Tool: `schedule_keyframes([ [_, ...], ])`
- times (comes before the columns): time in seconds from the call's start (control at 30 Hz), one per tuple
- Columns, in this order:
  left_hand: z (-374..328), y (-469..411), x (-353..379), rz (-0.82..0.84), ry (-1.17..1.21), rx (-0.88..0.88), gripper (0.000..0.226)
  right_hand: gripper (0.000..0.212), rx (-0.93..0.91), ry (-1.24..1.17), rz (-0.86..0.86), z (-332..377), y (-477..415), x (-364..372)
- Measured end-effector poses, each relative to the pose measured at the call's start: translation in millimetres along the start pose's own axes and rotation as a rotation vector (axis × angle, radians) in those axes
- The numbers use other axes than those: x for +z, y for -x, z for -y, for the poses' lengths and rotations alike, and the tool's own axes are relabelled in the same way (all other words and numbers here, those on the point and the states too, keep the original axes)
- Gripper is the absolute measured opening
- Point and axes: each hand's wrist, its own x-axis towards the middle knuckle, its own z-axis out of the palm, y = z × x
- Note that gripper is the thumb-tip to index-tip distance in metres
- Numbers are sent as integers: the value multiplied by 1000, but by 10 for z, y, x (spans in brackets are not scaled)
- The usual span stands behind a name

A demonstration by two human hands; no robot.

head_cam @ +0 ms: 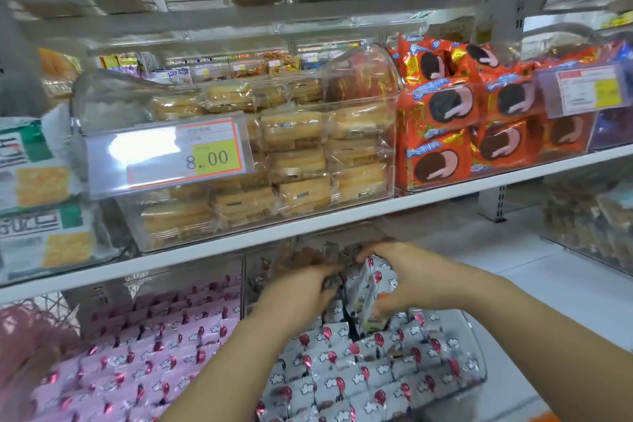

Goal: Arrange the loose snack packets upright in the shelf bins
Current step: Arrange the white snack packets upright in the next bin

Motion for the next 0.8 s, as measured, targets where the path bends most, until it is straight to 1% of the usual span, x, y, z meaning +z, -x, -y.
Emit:
schedule_keyframes([
  [0.13,36,-122,49,2,-35,-12,40,82,-4,-70,-5,-119,-50,8],
  [0.27,45,-184,95,-9,-13,-59,37,81,-21,-61,-31,-140,-17,6],
  [0.4,40,-209,64,-118,22,-89,18,80,-16,-65,-47,-138,24,-4],
  [0.53,27,-202,68,-148,80,-143,15,77,-9,-46,-42,-128,59,-23],
  [0.63,27,-164,66,-222,130,-158,13,76,-1,-61,-27,-119,73,-38],
  [0.7,25,-133,35,-282,158,-147,11,76,7,-65,-23,-115,77,-36],
  [0.8,-15,-99,-49,-383,181,-84,12,78,15,-62,-17,-89,72,-18],
])
